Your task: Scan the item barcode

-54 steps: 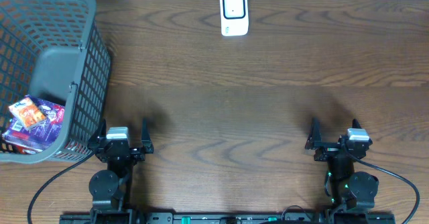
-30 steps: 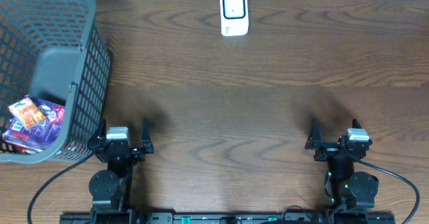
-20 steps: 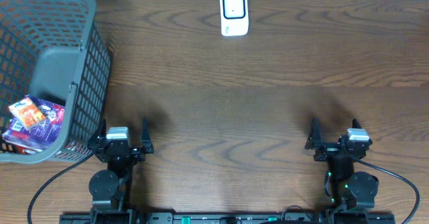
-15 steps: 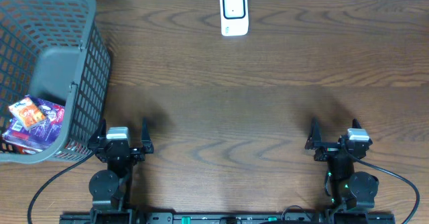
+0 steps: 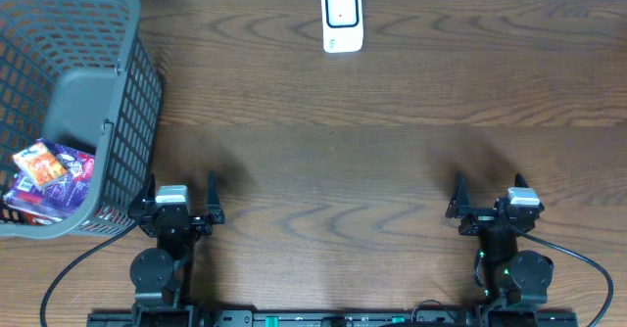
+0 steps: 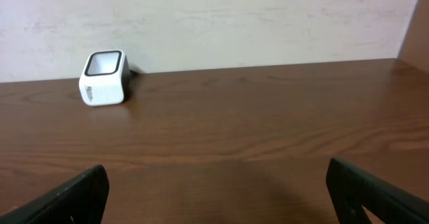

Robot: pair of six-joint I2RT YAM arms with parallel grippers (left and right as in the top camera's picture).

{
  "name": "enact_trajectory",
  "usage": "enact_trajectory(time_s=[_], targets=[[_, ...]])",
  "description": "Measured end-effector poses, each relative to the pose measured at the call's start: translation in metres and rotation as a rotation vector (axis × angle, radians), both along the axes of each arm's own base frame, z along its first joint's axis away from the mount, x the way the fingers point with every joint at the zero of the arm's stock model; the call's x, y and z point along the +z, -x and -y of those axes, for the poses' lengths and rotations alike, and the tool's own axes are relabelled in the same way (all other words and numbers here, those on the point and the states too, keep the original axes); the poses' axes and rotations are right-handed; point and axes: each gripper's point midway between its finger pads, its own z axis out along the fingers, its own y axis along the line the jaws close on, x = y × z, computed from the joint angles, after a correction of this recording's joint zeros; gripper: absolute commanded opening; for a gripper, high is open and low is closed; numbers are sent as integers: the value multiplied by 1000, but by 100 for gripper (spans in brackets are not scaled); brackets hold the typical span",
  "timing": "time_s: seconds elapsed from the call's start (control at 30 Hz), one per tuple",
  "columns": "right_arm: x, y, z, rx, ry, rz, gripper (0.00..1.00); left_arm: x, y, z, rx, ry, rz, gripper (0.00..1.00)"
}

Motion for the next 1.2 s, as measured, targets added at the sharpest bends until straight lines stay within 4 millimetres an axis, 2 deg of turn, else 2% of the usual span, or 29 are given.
enact_trajectory(time_s=[0.27,0.33,0.53,0.63,0.67,0.73,0.87,1.03,1.2], targets=[[0,0,0,0,0,0,99,2,0,0,-2,2,10,98],[0,0,0,0,0,0,99,3,0,8,-41,41,12,98],[0,0,0,0,0,0,99,11,12,73,-405,305,-10,98],[0,0,0,0,0,0,99,20,23,95,-549,380,-9,98],[0,0,0,0,0,0,99,30,25,99,-587,399,28,98],[0,0,0,0,0,1,99,62,34,107,-669,412,142,98],[0,0,0,0,0,1,99,123,63,116,-802,392,383,98],[0,0,0,0,0,0,99,156,80,117,-849,397,465,98],[0,0,0,0,0,1,99,217,103,113,-843,356,593,98]])
